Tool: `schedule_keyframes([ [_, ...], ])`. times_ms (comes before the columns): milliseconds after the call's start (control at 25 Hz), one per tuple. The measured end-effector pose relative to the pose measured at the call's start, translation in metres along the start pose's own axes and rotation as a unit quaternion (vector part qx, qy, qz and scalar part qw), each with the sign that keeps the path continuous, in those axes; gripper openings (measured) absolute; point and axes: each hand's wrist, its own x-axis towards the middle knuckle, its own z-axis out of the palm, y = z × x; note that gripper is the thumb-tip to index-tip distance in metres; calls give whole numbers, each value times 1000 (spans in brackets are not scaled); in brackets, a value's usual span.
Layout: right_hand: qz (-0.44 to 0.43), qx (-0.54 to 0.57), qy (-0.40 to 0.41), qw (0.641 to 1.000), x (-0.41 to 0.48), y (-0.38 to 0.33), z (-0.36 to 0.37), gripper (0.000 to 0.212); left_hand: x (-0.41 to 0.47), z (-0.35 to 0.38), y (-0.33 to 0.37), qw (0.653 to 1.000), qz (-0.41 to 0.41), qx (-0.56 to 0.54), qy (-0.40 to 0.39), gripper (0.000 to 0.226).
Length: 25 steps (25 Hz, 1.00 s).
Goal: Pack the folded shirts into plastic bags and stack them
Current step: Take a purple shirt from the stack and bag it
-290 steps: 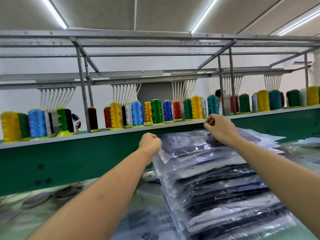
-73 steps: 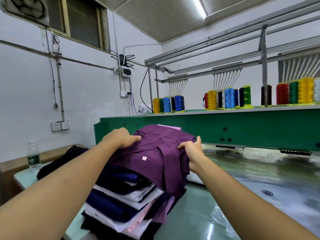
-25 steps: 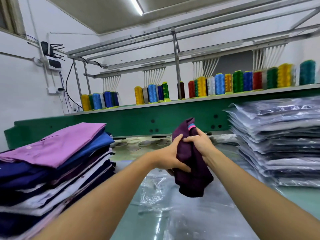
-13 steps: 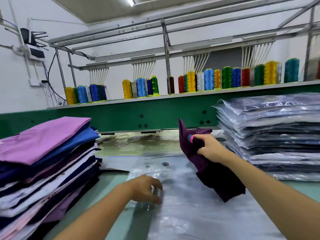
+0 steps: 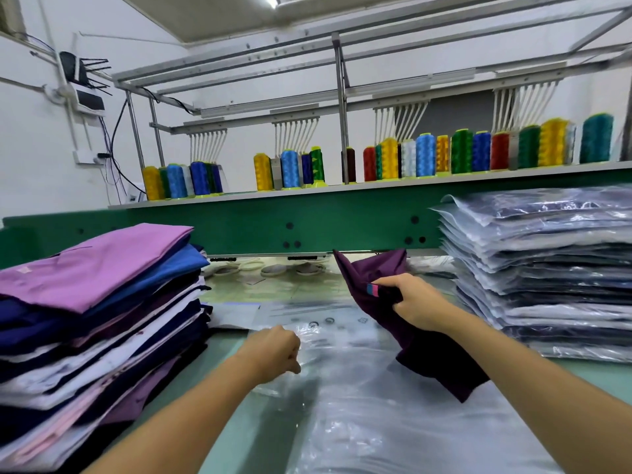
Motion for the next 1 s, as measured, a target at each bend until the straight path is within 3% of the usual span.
schedule_keyframes([
  [160,-25,9,33,999,1,-15,-5,74,6,-3,-1,998,-58,16,14,23],
  [440,-78,-20,-31,996,-7,-25,-5,72,34,-1,30,976,-108,-187,-20,16],
  [520,-77,-42,-56,995,-13,-18,-2,73,47,2,36,953,-108,-284,-23,15],
  [640,-68,-77,-99,990,-23,-1,6,76,57,-4,33,872,-116,-474,37,29],
  [720,-59,-82,-127,987,-28,12,10,75,62,-14,30,838,-98,-531,81,31],
  [760,-58,-87,-141,984,-29,16,11,74,64,-21,30,841,-90,-525,100,30],
  [800,-59,-94,-156,981,-29,19,13,74,65,-27,30,865,-73,-483,115,31],
  [920,-73,-102,-201,972,-20,15,23,75,66,-37,44,967,5,-226,115,40],
  [1000,-73,-76,-224,969,-9,6,31,68,65,-36,58,990,34,-80,109,42],
])
